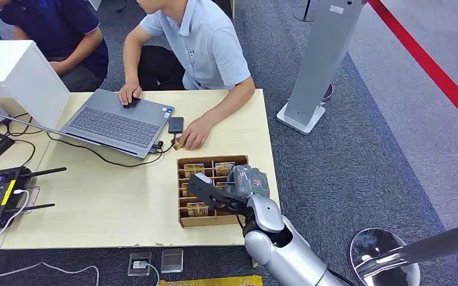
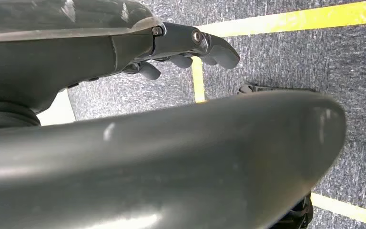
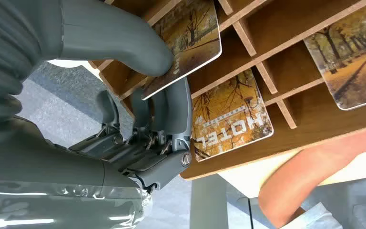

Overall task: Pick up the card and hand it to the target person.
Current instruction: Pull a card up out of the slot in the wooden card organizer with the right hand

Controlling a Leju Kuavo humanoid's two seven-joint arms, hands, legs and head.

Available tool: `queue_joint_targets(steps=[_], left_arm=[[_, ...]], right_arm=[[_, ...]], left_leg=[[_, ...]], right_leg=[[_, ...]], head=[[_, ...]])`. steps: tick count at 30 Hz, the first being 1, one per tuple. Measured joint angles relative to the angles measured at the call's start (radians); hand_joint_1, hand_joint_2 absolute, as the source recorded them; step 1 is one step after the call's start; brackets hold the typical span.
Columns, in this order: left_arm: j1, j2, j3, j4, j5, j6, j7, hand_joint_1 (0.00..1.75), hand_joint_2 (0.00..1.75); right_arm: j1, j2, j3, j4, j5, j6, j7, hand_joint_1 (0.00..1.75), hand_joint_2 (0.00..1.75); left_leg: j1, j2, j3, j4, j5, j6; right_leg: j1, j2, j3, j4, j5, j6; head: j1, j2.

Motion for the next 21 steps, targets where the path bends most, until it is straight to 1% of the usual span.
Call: queue_joint_targets(steps=[3, 7, 10, 14, 18, 21], left_arm=[[0.0, 0.0, 0.0, 0.0, -0.001, 0.001, -0.001, 0.0, 0.0], [0.0, 0.0, -0.002, 0.0, -0.003, 0.003, -0.006, 0.0, 0.0], [-0.001, 0.003, -0.004, 0.0, -0.007, 0.005, -0.011, 0.0, 0.0], [0.001, 0.006, 0.01, -0.001, 0.001, 0.009, -0.013, 0.0, 0.0], [0.002, 0.006, 0.016, 0.0, 0.006, 0.007, -0.013, 0.0, 0.0], [0.002, 0.005, 0.022, 0.0, 0.009, 0.005, -0.017, 0.0, 0.0]], right_arm=[[-0.001, 0.0, 0.001, 0.001, -0.002, -0.001, 0.0, 1.33, 1.75], [-0.001, -0.001, 0.003, 0.001, -0.006, -0.003, 0.0, 1.4, 1.75], [-0.002, -0.01, 0.016, -0.014, -0.014, -0.013, 0.0, 1.41, 1.75], [-0.007, -0.058, 0.079, -0.134, -0.067, -0.075, 0.0, 1.41, 1.75], [0.002, -0.097, 0.088, -0.277, -0.075, -0.095, 0.0, 1.41, 1.75], [0.0, -0.144, 0.105, -0.408, -0.078, -0.132, -0.003, 1.41, 1.75]], left_leg=[[0.0, 0.0, 0.0, 0.001, 0.0, 0.0], [0.0, 0.0, 0.0, 0.0, 0.0, 0.0], [0.0, 0.0, 0.0, 0.0, 0.0, 0.0], [0.0, 0.0, -0.001, 0.001, -0.001, 0.0], [0.0, 0.0, -0.002, 0.002, -0.001, 0.0], [0.0, -0.001, -0.002, 0.002, -0.001, 0.0]], right_leg=[[0.0, 0.0, 0.0, 0.001, 0.0, 0.0], [0.0, 0.0, 0.0, 0.0, 0.0, 0.0], [0.0, 0.0, 0.0, 0.0, 0.0, 0.0], [0.0, 0.0, -0.001, 0.001, 0.0, 0.0], [0.0, 0.0, -0.002, 0.002, -0.001, 0.0], [0.0, -0.001, -0.002, 0.002, -0.001, 0.0]], head=[[0.0, 0.0], [0.0, 0.0], [0.0, 0.0], [0.0, 0.0], [0.0, 0.0], [0.0, 0.0]])
